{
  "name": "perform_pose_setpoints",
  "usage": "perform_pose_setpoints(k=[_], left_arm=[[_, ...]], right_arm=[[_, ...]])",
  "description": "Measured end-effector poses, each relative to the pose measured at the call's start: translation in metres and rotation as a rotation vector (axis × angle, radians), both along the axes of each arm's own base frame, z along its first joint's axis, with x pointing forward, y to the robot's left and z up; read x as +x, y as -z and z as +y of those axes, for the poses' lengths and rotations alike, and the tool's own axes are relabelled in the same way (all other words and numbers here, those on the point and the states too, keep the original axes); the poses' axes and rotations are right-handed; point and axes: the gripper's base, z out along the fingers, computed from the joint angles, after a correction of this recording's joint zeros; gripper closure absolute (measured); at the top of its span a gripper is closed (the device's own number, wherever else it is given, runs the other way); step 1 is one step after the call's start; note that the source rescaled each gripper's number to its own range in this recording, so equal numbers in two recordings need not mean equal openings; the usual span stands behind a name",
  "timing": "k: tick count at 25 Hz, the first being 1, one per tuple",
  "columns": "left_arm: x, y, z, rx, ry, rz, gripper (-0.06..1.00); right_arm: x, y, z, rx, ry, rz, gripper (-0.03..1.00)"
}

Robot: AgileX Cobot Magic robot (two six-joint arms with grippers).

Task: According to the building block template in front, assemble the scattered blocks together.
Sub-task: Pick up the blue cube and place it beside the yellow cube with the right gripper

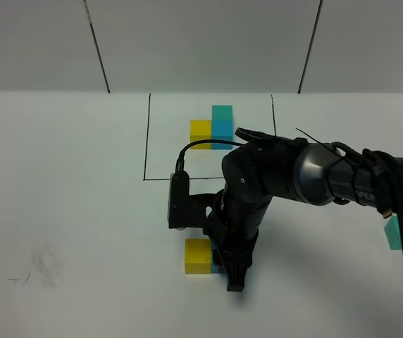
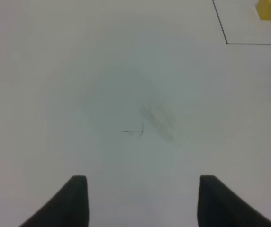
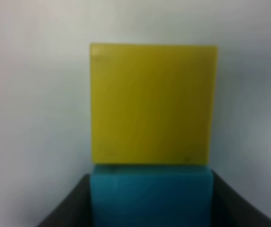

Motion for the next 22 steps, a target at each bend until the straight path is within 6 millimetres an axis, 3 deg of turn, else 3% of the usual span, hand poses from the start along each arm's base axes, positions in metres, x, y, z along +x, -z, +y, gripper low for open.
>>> perform_pose_setpoints(k=[22], left_arm=[[0.0, 0.0, 0.0, -0.002, -0.001, 0.0, 0.79]], right_arm=[[0.0009, 0.0069, 0.0016, -0.007, -0.005, 0.018, 0.96]])
